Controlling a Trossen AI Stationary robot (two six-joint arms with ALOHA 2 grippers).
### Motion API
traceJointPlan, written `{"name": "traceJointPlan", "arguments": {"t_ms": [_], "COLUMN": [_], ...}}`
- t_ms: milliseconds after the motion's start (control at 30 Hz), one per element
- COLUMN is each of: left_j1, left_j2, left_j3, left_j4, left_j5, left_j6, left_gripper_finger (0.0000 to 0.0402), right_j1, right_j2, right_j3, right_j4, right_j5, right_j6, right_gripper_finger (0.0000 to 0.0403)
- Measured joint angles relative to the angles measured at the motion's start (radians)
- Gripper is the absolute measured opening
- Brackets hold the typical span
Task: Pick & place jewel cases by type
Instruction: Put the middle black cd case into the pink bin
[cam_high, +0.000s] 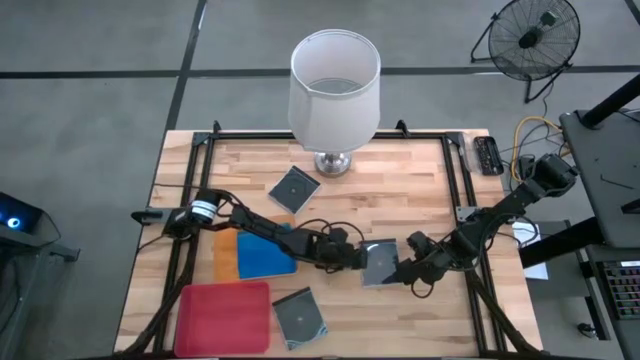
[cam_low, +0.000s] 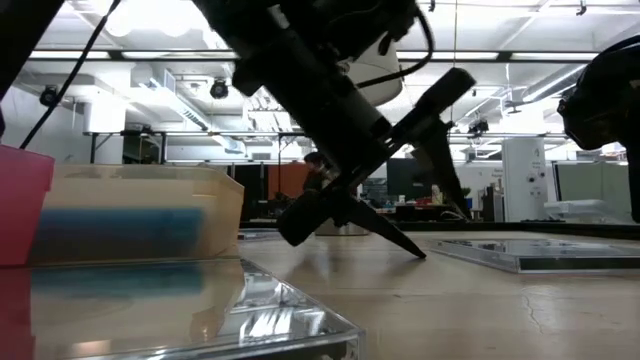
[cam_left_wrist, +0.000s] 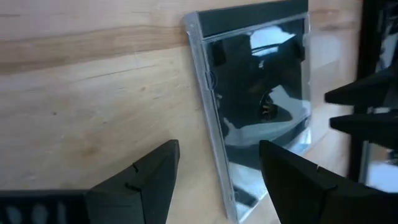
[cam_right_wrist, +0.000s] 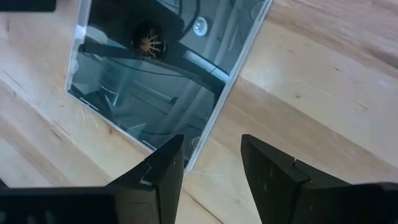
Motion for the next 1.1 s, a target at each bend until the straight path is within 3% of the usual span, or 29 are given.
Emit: {"name": "traceJointPlan", "arguments": {"t_ms": [233,433,867,1100], "left_j1": [0.01,0.012,0.009,0.01], "left_j2": [0.014,0.021,0.028,0.028], "left_j3": [0.097,0.101,0.196,0.194], "left_j4": [-0.173,-0.188,-0.354,-0.348], "left_j5": [0.001,0.049,0.067,0.063], "left_j6": [0.036,-0.04,-0.023,-0.045], "left_gripper_finger": [0.0209,0.0208,0.0208,0.0208], "right_j1": [0.0,0.0,0.0,0.0], "right_j2": [0.0,0.0,0.0,0.0], "right_j3": [0.005,0.005,0.006,0.001], "right_j4": [0.0,0.002,0.002,0.001], "right_j5": [0.004,0.004,0.006,0.006], "right_j6": [-0.001,-0.004,-0.057,-0.067], "right_gripper_finger": [0.0153,0.0153,0.0153,0.0153]}}
